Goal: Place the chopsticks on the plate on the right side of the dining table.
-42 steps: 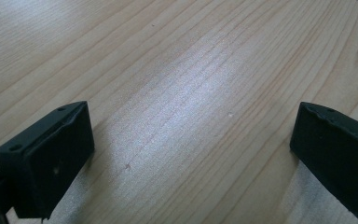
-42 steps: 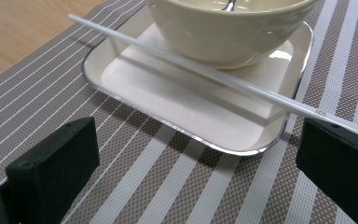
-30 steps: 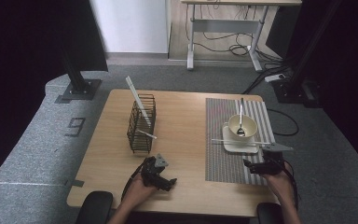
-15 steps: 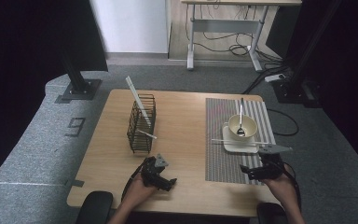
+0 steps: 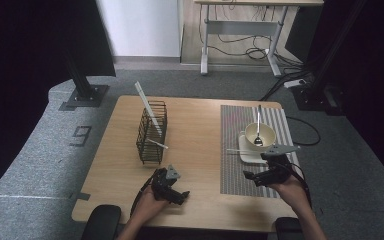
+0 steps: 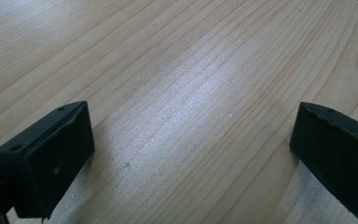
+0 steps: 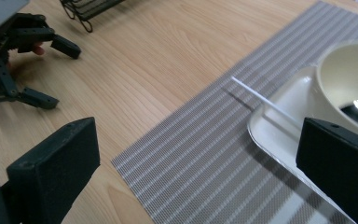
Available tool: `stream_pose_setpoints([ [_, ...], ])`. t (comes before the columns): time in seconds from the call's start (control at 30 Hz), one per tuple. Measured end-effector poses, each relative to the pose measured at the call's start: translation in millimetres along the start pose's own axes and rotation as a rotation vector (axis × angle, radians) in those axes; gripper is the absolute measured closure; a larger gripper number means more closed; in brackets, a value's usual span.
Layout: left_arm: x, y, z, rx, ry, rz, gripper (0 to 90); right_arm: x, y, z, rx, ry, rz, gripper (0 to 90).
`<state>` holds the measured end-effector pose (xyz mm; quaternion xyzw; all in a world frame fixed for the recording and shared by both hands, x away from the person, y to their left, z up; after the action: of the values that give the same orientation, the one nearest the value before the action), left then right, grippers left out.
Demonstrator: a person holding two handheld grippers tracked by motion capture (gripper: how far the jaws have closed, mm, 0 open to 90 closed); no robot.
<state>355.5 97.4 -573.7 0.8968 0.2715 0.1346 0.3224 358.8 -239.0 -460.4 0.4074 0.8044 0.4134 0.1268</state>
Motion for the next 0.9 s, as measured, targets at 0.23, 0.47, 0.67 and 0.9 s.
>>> stream_pose_setpoints([
  [0.23, 0.0, 0.0, -0.1, 0.001, -0.001, 0.001, 0.0, 11.6, 20.8, 11.3, 0.015, 0.014, -0.029, 0.0],
  [0.47, 0.0, 0.0, -0.1, 0.001, -0.001, 0.000, 0.0, 17.3, 41.1, 23.3, 0.021, 0.015, -0.034, 0.0],
  [0.67, 0.1, 0.0, -0.1, 0.001, 0.000, 0.001, 0.0, 26.1, 55.9, 39.1, 0.055, 0.056, -0.038, 0.0],
  [0.9, 0.1, 0.0, -0.1, 0.001, 0.000, 0.001, 0.0, 40.6, 78.0, 53.0, 0.052, 0.067, -0.079, 0.0],
])
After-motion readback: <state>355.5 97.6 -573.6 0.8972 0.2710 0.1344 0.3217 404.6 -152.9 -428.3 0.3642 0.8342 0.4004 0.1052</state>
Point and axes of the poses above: each handheld gripper's, and its own axes: z roughly forward along the jaws, y roughly out of its top, x roughly to its left, the point moved 3 cm from there along z, roughly forward along the jaws, and after that the axes turned 6 degrees about z, right-handed, at the moved point
